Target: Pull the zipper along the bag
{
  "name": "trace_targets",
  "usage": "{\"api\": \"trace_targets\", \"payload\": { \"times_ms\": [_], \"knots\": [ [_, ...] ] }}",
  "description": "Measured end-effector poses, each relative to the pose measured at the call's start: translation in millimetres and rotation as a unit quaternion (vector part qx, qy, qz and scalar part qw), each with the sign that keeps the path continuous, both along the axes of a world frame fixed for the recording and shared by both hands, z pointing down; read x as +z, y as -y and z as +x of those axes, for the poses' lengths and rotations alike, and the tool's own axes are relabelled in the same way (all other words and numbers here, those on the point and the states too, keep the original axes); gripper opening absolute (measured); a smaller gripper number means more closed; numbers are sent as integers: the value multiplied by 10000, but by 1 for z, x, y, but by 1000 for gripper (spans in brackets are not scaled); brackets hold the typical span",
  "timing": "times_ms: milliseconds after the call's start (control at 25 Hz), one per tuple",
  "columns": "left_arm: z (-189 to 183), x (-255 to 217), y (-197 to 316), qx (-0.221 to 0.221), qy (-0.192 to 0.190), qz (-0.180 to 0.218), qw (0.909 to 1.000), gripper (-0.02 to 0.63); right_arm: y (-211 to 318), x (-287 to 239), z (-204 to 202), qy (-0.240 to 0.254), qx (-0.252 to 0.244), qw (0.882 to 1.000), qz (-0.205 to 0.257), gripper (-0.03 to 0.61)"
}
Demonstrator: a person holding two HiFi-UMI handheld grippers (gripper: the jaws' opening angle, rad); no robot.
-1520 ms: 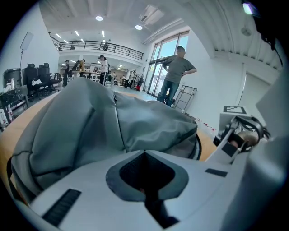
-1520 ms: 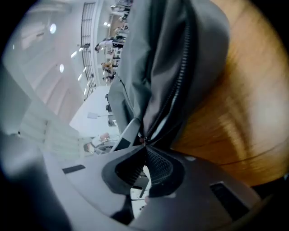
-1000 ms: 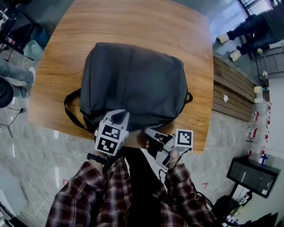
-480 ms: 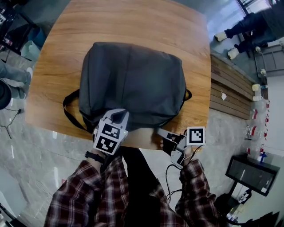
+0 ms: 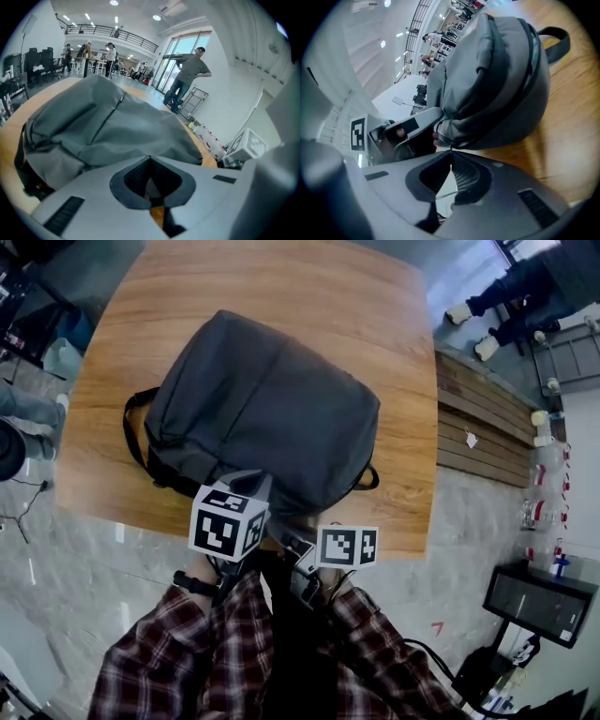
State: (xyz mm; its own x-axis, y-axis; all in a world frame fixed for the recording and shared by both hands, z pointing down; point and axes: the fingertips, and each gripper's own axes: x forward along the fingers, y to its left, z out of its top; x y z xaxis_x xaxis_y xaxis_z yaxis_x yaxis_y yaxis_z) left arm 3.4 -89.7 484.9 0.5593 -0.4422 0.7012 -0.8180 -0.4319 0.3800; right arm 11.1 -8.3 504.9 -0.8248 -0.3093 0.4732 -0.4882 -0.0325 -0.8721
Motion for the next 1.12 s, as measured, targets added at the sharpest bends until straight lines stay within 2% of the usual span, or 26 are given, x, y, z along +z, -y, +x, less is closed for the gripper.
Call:
{"api": "trace_targets", "payload": {
  "times_ms": [160, 280, 480, 680, 800, 920, 1120],
  "knots": [
    [-11, 26, -12, -296, -75, -3, 9995, 9, -6, 5, -21, -247, -22, 9997, 67, 15],
    [-11, 37, -17, -106, 1, 186, 9998, 9, -10, 14, -18, -588, -203, 9980, 143, 15],
    [-4, 41, -22, 194, 47, 436, 9988, 9, -13, 17, -7, -598, -411, 9973, 125, 16],
    [4, 41, -23, 196, -82, 545, 9983, 9, -12, 15, 8, -110, -344, 9991, -222, 17],
    [8, 39, -25, 287, -93, 647, 9974, 9, -12, 14, 16, 370, -228, 9970, -640, 15],
    [12, 38, -28, 368, -65, 785, 9962, 9, -13, 12, 26, 967, 84, 9879, -1210, 15],
    [15, 39, -30, 391, -108, 828, 9957, 9, -13, 13, 42, 1624, 484, 9718, -1641, 15]
  ]
}}
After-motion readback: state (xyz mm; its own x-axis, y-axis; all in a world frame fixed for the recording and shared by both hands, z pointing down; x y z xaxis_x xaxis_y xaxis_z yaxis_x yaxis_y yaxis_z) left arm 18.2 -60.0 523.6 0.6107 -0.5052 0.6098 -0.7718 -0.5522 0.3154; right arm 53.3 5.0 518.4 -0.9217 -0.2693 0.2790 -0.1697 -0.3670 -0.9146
